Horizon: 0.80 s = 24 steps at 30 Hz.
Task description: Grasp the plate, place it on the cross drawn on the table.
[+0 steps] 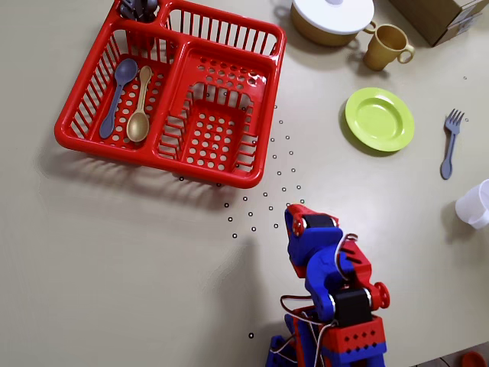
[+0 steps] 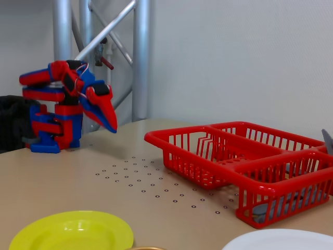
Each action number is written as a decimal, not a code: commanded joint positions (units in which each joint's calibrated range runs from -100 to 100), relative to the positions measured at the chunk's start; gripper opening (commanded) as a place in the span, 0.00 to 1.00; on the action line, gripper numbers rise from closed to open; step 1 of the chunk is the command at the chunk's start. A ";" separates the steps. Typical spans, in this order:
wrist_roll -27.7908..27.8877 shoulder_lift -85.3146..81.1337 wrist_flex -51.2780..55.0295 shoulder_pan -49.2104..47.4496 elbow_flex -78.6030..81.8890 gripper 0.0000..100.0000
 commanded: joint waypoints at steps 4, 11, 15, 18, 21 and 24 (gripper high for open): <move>0.39 -1.74 0.27 -0.23 2.42 0.00; 1.61 -1.74 -3.03 0.42 9.31 0.00; 0.93 -1.74 -2.86 0.63 10.49 0.00; 0.68 -1.66 -1.42 0.78 10.49 0.00; 0.78 -1.66 -1.42 0.78 10.49 0.00; 0.59 -1.66 -1.42 0.85 10.49 0.00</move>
